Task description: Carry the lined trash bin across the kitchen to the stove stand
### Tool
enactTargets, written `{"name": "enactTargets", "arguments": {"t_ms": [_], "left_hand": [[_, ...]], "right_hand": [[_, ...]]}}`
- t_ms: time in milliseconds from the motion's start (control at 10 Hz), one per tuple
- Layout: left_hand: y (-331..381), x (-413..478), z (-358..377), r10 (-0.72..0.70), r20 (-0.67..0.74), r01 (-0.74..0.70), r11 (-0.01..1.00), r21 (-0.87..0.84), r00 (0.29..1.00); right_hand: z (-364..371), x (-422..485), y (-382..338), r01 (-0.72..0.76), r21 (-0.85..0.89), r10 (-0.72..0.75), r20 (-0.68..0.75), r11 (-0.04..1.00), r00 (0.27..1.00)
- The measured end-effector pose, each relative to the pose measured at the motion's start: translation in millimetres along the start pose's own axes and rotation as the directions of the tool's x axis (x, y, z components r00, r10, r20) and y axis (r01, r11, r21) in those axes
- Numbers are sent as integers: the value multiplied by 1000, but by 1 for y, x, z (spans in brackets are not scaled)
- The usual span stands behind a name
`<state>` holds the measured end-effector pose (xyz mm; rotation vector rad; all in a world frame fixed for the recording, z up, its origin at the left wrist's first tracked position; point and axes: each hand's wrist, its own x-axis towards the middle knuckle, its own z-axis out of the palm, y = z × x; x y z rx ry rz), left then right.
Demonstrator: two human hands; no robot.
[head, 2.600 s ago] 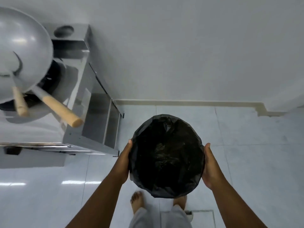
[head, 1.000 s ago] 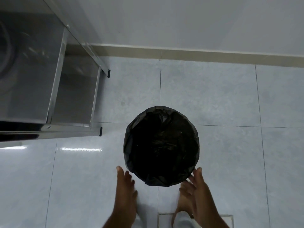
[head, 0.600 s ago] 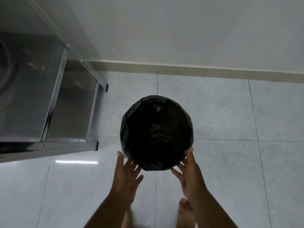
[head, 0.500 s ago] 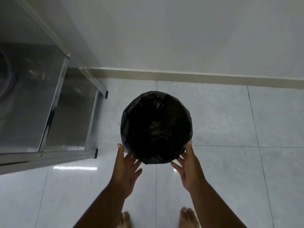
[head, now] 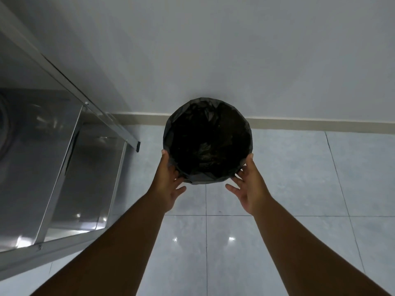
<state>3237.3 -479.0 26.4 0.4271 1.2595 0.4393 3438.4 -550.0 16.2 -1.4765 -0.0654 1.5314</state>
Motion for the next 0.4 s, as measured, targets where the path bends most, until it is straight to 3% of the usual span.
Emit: {"name": "enactTargets", "arguments": {"t_ms": [200, 300, 400], "left_hand": [[-2, 9, -5, 22, 11, -23, 999, 43, 1000], [-6, 6, -13, 7, -22, -6, 998, 67, 1000], [-11, -15, -19, -18, -105, 36, 984, 172, 994]], "right_hand": [[-3, 5, 0, -24, 5, 23, 29, 1000, 999], [-8, 0, 3, -67, -15, 67, -24, 998, 997], [-13, -21, 4, -110, -179, 93, -100, 978, 991]]}}
